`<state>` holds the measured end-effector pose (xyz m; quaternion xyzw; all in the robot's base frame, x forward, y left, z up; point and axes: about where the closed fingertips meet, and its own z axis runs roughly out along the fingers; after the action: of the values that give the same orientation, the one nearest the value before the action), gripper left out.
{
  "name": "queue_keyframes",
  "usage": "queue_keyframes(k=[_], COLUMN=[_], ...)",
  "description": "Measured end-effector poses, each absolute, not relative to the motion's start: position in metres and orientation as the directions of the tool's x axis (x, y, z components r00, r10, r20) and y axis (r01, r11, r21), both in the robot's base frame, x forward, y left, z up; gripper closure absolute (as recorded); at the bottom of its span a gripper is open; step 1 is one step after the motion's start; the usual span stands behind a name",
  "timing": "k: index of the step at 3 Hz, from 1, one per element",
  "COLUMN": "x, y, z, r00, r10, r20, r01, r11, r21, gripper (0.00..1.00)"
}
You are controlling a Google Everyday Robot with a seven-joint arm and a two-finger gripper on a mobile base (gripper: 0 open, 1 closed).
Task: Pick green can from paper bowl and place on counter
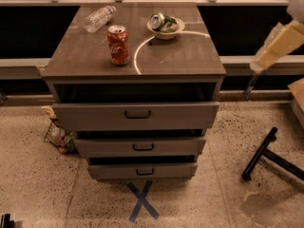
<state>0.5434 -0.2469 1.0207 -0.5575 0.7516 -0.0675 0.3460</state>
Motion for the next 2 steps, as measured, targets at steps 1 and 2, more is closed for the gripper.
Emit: queue_keyframes(k=[1, 2], x=[0.612, 0.684], y=[-0.243, -0.221], z=[1.058, 1.073], r00=[-0.011, 0.07], r10=[-0.857, -0.847], r20=[-0.515, -0.527], r01=[-0.68, -0.581], r11=[0.384, 0.395], r21=[-0.625, -0.712], gripper=[0.0, 0.0])
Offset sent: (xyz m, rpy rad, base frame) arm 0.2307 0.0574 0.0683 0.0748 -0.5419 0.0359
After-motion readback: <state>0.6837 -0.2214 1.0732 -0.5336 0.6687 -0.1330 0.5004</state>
